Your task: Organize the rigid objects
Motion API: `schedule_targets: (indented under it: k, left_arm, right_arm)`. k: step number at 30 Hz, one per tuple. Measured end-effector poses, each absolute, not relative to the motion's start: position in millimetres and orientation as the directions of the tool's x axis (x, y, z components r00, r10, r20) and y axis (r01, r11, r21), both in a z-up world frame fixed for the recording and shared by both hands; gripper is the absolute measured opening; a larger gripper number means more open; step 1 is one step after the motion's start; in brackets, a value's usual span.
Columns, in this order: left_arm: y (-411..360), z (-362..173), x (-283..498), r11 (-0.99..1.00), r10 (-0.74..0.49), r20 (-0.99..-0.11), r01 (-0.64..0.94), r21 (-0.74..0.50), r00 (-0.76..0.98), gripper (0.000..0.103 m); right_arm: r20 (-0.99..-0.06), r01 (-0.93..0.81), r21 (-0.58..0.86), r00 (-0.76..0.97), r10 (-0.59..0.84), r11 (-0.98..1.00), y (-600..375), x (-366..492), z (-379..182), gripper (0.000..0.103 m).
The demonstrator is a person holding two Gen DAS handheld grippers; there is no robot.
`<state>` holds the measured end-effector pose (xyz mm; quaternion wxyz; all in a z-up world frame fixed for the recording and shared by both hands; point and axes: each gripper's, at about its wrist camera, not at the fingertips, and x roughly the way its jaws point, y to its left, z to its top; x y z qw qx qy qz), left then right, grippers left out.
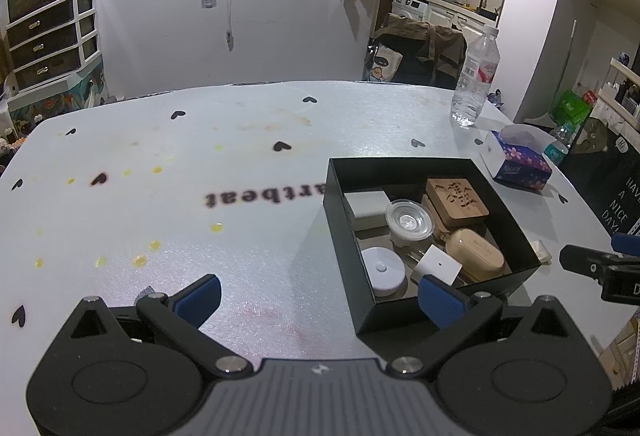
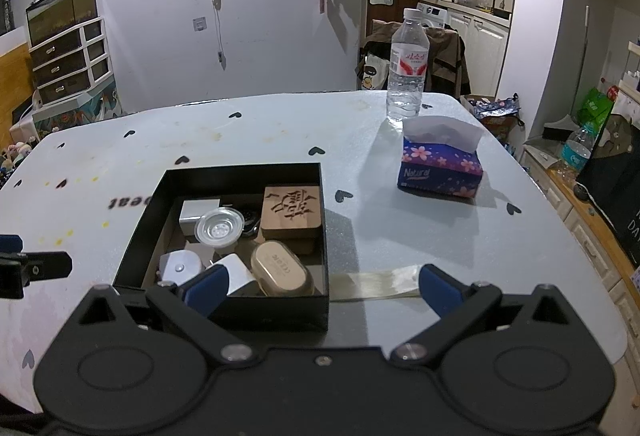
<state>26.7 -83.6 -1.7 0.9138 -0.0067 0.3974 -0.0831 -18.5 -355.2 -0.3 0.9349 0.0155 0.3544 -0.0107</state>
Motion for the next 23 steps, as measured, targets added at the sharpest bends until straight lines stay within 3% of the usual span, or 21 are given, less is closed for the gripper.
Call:
schedule_targets:
  k: [23]
  left_arm:
    - [-84.8, -0.8, 25.4, 0.985, -0.162, -0.723, 0.158, -0.074, 0.672, 0.103]
  right_arm:
    - [-0.664, 0.033, 0.024, 0.747, -0.009, 0.999, -355.4, -17.2, -0.8, 0.102]
